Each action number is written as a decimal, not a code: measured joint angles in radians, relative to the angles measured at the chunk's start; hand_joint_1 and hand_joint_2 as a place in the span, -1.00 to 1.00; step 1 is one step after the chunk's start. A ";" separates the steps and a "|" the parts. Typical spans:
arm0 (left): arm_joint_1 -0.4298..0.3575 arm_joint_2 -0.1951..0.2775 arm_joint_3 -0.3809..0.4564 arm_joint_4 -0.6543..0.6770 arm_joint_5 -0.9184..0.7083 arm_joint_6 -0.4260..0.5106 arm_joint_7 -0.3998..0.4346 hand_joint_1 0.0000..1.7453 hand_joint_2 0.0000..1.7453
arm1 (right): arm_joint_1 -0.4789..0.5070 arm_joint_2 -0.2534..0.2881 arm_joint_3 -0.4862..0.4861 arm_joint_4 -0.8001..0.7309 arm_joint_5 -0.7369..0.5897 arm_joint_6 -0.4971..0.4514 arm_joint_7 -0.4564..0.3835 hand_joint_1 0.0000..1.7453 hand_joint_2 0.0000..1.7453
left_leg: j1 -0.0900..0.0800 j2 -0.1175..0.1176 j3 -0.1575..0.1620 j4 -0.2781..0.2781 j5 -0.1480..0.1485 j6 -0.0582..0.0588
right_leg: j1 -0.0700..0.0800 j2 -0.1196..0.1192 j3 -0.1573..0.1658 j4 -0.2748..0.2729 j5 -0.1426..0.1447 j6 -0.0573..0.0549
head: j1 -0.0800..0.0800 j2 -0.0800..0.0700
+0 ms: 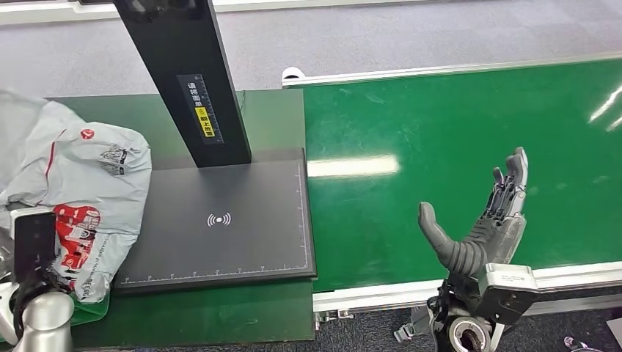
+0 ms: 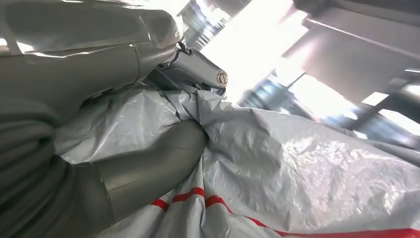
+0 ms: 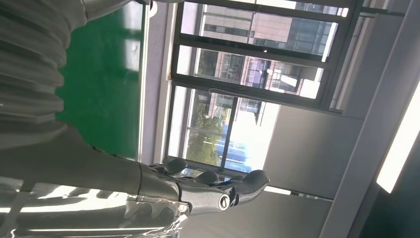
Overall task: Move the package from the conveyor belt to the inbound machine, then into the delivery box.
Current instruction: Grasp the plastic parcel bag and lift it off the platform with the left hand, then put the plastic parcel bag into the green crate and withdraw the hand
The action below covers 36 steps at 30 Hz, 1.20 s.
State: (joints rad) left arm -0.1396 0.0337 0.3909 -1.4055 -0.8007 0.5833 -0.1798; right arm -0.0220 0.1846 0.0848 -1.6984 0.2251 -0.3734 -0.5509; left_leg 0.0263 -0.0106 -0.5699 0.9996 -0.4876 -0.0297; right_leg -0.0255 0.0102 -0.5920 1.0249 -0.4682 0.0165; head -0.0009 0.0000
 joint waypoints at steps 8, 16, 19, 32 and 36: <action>-0.033 0.022 0.103 0.164 -0.174 0.106 0.093 0.95 1.00 | 0.002 0.000 0.016 0.006 0.010 -0.033 0.014 -1.00 1.00 | 0.000 0.000 0.000 0.000 0.000 0.000 | 0.000 0.000 0.000 0.000 0.000 0.000 | 0.000 0.000; -0.037 0.008 0.167 0.173 -0.162 0.110 0.066 0.99 1.00 | 0.003 0.005 0.021 0.011 0.026 -0.046 0.025 -1.00 1.00 | 0.000 0.000 0.000 0.000 0.000 0.000 | 0.000 0.000 0.000 0.000 0.000 0.000 | 0.000 0.000; -0.041 -0.014 0.219 0.155 -0.183 0.110 -0.010 0.99 1.00 | 0.004 0.005 0.022 0.014 0.026 -0.051 0.029 -1.00 1.00 | 0.000 0.001 0.000 0.000 0.000 0.000 | 0.000 0.000 0.000 0.000 0.000 0.000 | 0.000 0.000; -0.055 -0.101 0.370 0.068 -0.206 0.111 -0.095 0.99 1.00 | 0.005 0.005 0.028 0.018 0.026 -0.056 0.029 -1.00 1.00 | 0.000 0.000 0.000 0.000 0.000 0.000 | 0.000 0.000 0.000 0.000 0.000 0.000 | 0.000 0.000; -0.055 -0.110 0.381 0.062 -0.204 0.111 -0.104 0.03 1.00 | 0.005 0.005 0.028 0.019 0.026 -0.057 0.029 -1.00 1.00 | 0.000 0.000 0.000 0.000 0.000 0.000 | 0.000 0.000 0.000 0.000 0.000 0.000 | 0.000 0.000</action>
State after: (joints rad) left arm -0.1944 -0.0763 0.7716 -1.3432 -1.0047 0.6943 -0.2837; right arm -0.0166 0.1900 0.1128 -1.6799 0.2514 -0.4300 -0.5219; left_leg 0.0263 -0.0105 -0.5699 0.9997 -0.4876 -0.0297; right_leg -0.0255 0.0105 -0.5921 1.0248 -0.4682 0.0165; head -0.0009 0.0000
